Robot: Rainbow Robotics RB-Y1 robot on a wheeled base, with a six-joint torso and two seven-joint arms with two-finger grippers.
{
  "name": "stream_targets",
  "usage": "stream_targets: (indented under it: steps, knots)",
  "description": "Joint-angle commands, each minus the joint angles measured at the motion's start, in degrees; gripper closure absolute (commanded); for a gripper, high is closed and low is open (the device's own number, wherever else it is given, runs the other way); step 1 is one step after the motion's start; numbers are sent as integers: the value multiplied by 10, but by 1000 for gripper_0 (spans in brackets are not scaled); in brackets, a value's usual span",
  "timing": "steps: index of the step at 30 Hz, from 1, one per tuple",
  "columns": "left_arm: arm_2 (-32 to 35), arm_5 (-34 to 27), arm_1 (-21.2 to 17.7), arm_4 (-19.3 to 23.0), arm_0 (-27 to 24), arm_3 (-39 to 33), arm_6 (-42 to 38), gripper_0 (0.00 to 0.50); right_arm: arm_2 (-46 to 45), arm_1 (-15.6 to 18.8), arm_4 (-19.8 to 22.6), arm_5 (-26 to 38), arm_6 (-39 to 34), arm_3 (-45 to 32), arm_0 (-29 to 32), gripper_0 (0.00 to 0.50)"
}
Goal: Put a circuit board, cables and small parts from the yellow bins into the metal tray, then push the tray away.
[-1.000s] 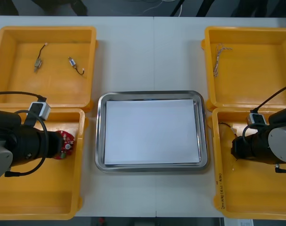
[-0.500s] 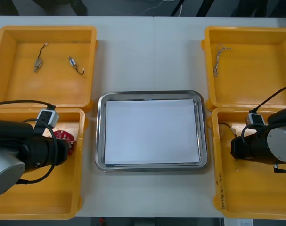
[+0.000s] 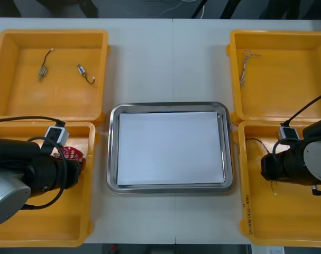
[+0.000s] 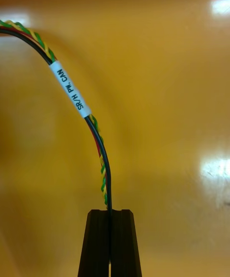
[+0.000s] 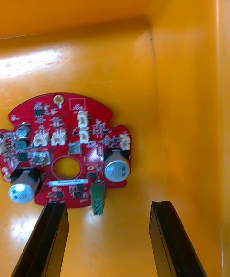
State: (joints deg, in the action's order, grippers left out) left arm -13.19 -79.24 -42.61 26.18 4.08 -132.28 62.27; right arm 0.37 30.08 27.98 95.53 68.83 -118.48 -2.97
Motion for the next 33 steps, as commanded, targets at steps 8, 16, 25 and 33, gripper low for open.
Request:
stream_targets:
  steps: [8,16,25,33]
  knots:
    - [-32,72,2,-14,15,47,-32,0,-79,38,71,56,-16,-67,14,500]
    - [-36,72,-2,-14,17,50,-33,0,-136,54,127,57,-11,-68,39,500]
    - [-39,79,-12,-11,27,50,-31,0,-154,86,134,14,-14,-101,111,500]
    - [-39,80,-14,-11,29,52,-33,0,-160,86,135,-13,-13,-109,156,500]
